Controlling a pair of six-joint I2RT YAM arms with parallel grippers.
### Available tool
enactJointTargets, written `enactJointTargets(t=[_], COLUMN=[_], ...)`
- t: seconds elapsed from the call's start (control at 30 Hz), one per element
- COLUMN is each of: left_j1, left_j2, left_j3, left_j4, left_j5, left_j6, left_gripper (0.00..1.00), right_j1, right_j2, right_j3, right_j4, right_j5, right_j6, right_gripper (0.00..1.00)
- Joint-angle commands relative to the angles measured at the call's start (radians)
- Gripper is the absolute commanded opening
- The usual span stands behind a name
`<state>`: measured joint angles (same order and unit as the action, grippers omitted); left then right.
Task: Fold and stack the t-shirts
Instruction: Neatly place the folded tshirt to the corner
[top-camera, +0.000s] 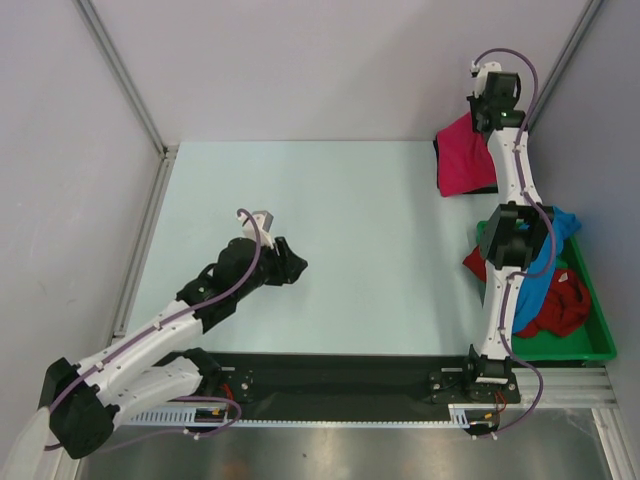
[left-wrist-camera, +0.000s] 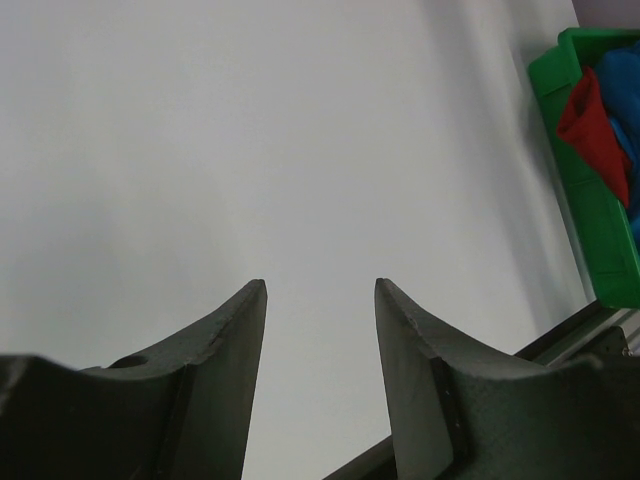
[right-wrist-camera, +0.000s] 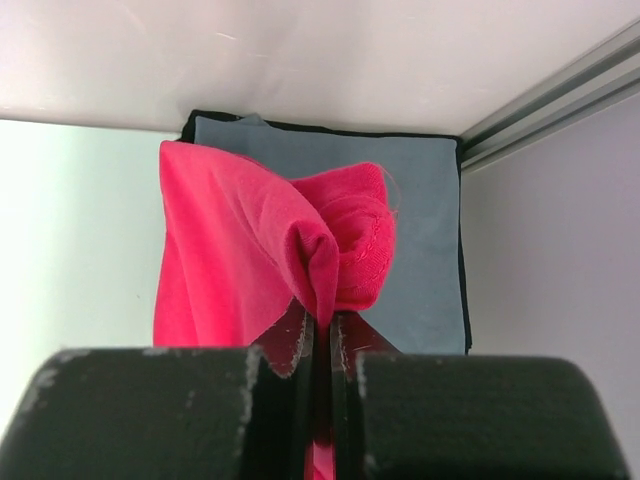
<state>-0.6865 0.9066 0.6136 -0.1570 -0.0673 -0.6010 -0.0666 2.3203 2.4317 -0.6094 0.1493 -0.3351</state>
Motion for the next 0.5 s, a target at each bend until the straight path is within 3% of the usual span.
enactJointTargets(t=[0.0,0.47], left_j1=[0.012,0.030], left_j2=[0.009,0.046], left_j3=[0.037,0.058], left_j4=[0.040,0.047], left_j5=[0.011,0.017], left_j6=[0.018,0.020], left_gripper=[0.53,0.53], right_j1=[-0.013,-0.053], right_j2=[0.002,0.097], right_j3=[0.064,0.102], right_j4=[0.085,0.186], right_j5=[0.004,0.019], right_j6=[-0.019,-0.050], right_gripper=[0.00,0.00])
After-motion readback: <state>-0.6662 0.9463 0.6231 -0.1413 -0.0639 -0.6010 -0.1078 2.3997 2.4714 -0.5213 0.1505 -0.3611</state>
